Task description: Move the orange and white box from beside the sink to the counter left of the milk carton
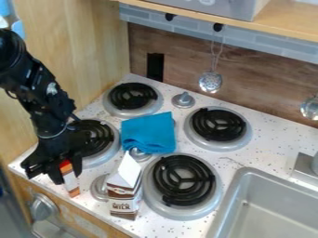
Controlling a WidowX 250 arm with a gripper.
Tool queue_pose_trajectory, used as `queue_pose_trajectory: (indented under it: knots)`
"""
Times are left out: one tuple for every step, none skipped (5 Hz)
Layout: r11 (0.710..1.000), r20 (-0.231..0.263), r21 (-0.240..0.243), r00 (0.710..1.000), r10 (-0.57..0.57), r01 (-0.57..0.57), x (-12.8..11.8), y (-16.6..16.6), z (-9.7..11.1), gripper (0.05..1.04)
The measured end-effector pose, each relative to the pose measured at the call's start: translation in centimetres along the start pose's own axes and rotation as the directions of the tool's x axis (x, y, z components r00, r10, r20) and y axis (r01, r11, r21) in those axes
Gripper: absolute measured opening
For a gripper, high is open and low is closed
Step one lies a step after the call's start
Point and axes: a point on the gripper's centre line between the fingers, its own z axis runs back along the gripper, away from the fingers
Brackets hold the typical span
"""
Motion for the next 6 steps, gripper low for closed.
queue_pose_trajectory:
  knots:
    - [1.0, -0.001, 0.001, 1.0, -0.011, 0.011, 0.0, 0.0, -0.1, 0.802]
    - [1.0, -0.001, -0.001, 1.0, -0.013, 0.013, 0.0, 0.0, -0.1, 1.011]
    - [1.0, -0.019, 0.022, 1.0, -0.015, 0.016, -0.4, 0.3, 0.0, 1.011]
    - [0.999, 0.002, 0.043, 1.0, -0.03, 0.03, 0.2, 0.1, 0.9, 1.009]
    - [0.998, 0.019, 0.021, 0.998, -0.064, 0.064, 0.0, -0.9, 2.3, 1.009]
    - [0.997, 0.032, 0.005, 0.996, -0.079, 0.079, 0.2, -1.9, 3.9, 1.009]
